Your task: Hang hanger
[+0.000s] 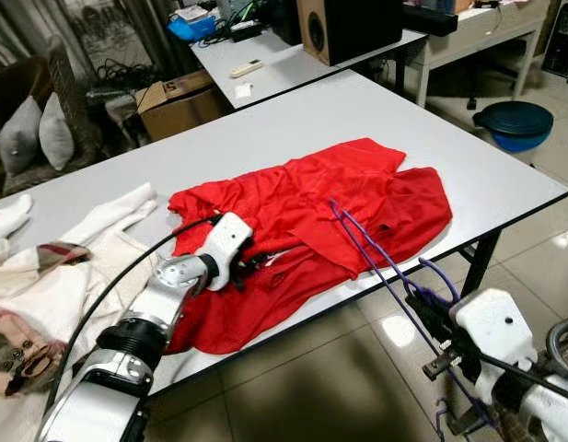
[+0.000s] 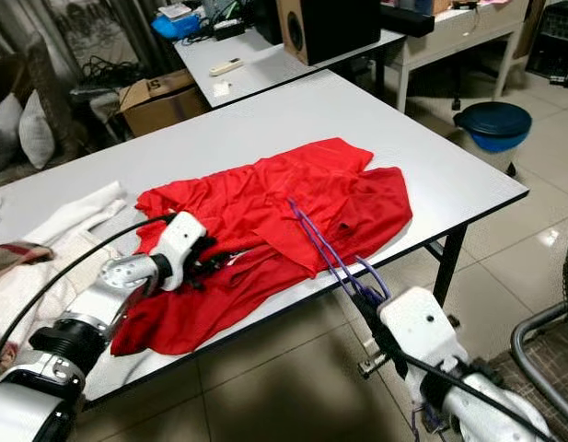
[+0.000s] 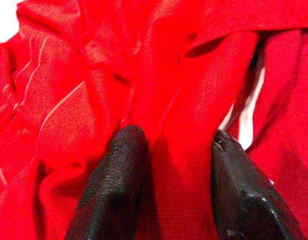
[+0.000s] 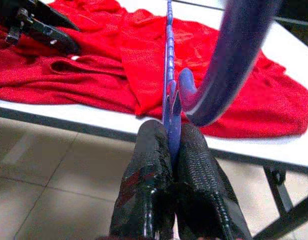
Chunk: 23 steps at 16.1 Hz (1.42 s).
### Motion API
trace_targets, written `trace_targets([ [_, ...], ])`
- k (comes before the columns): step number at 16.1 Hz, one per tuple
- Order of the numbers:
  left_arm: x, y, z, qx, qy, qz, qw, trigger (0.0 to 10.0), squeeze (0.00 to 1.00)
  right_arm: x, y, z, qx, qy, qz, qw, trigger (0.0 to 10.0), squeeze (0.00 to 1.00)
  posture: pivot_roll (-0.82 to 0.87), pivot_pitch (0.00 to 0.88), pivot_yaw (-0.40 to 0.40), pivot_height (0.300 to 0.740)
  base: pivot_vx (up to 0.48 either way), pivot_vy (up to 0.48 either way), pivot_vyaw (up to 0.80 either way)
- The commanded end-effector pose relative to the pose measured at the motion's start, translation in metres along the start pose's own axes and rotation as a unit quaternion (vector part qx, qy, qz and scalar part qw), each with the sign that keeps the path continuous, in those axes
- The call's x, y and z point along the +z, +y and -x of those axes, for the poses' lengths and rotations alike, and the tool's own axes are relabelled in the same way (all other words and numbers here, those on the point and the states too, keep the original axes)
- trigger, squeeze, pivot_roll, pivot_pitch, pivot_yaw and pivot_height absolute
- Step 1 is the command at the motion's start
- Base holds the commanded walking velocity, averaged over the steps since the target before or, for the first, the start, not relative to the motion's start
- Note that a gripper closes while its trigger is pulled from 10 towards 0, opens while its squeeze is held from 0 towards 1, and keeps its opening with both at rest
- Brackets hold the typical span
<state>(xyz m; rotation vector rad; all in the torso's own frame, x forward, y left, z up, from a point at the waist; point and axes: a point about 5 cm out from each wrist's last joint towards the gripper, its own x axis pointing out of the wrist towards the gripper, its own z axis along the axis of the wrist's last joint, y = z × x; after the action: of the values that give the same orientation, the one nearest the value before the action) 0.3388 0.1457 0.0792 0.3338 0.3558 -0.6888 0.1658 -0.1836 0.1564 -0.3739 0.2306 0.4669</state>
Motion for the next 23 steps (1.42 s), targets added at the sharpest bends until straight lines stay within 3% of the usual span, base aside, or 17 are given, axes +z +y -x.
trace_targets([
  [1, 0.000, 0.011, 0.009, 0.020, -0.010, 0.007, 1.000, 0.0, 0.00, 0.007, -0.001, 0.000, 0.016, -0.012, 0.008, 1.000, 10.0, 0.00, -0.15, 0.000, 0.176, 0.740, 0.000, 0.000, 0.00],
  [3, 0.012, 0.009, 0.011, 0.008, -0.059, 0.034, 0.998, 0.0, 0.00, 0.009, -0.004, -0.003, 0.031, -0.017, 0.019, 0.999, 10.0, 0.00, -0.14, 0.000, 0.156, 0.740, 0.000, 0.000, 0.00],
  [7, 0.020, 0.017, 0.010, 0.032, -0.067, 0.035, 0.997, 0.0, 0.00, 0.016, -0.004, -0.005, 0.035, -0.033, 0.017, 0.999, 10.0, 0.00, -0.14, 0.000, 0.161, 0.740, 0.000, 0.000, 0.00],
  [10, 0.074, 0.030, 0.001, 0.068, -0.154, 0.058, 0.984, 0.0, 0.00, 0.021, -0.004, -0.002, 0.032, -0.059, 0.002, 0.998, 10.0, 0.00, -0.13, 0.000, 0.167, 0.740, 0.000, 0.000, 0.00],
  [12, 0.120, 0.035, 0.000, 0.064, -0.225, 0.066, 0.970, 0.0, 0.00, 0.028, -0.001, 0.003, 0.032, -0.089, -0.017, 0.995, 10.0, 0.00, -0.14, 0.000, 0.189, 0.740, 0.000, 0.000, 0.00],
  [13, 0.128, 0.035, -0.001, 0.058, -0.233, 0.059, 0.969, 0.0, 0.00, 0.029, 0.001, 0.004, 0.031, -0.094, -0.021, 0.995, 10.0, 0.00, -0.14, 0.000, 0.200, 0.740, 0.000, 0.000, 0.00],
  [14, 0.127, 0.032, -0.003, 0.045, -0.222, 0.052, 0.973, 0.0, 0.00, 0.029, 0.002, 0.006, 0.031, -0.093, -0.024, 0.995, 10.0, 0.00, -0.15, 0.000, 0.209, 0.740, 0.000, 0.000, 0.00],
  [16, 0.101, 0.024, -0.012, 0.035, -0.156, 0.019, 0.987, 0.0, 0.00, 0.027, 0.007, 0.008, 0.031, -0.090, -0.031, 0.995, 10.0, 0.00, -0.15, 0.000, 0.217, 0.740, 0.000, 0.000, 0.00],
  [17, 0.081, 0.020, -0.017, 0.042, -0.104, 0.011, 0.994, 10.0, 0.00, 0.026, 0.009, 0.009, 0.032, -0.087, -0.037, 0.995, 10.0, 0.00, -0.15, 0.000, 0.220, 0.740, 0.000, 0.000, 0.00],
  [18, 0.064, 0.019, -0.018, 0.056, -0.063, -0.007, 0.996, 10.0, 0.00, 0.024, 0.012, 0.010, 0.033, -0.084, -0.042, 0.995, 10.0, 0.00, -0.15, 0.000, 0.220, 0.740, 0.000, 0.000, 0.00],
  [19, 0.056, 0.020, -0.017, 0.062, -0.048, 0.006, 0.997, 10.0, 1.00, 0.022, 0.014, 0.010, 0.037, -0.078, -0.044, 0.995, 10.0, 0.00, -0.15, 0.000, 0.219, 0.740, 0.000, 0.000, 0.00],
  [20, 0.053, 0.023, -0.015, 0.065, -0.044, 0.022, 0.997, 10.0, 1.00, 0.021, 0.016, 0.010, 0.041, -0.073, -0.045, 0.996, 10.0, 0.00, -0.15, 0.000, 0.217, 0.740, 0.000, 0.000, 0.00],
  [23, 0.056, 0.030, -0.010, 0.056, -0.055, 0.001, 0.997, 10.0, 1.00, 0.019, 0.017, 0.010, 0.048, -0.070, -0.045, 0.995, 10.0, 0.00, -0.14, 0.000, 0.217, 0.740, 0.000, 0.000, 0.00],
])
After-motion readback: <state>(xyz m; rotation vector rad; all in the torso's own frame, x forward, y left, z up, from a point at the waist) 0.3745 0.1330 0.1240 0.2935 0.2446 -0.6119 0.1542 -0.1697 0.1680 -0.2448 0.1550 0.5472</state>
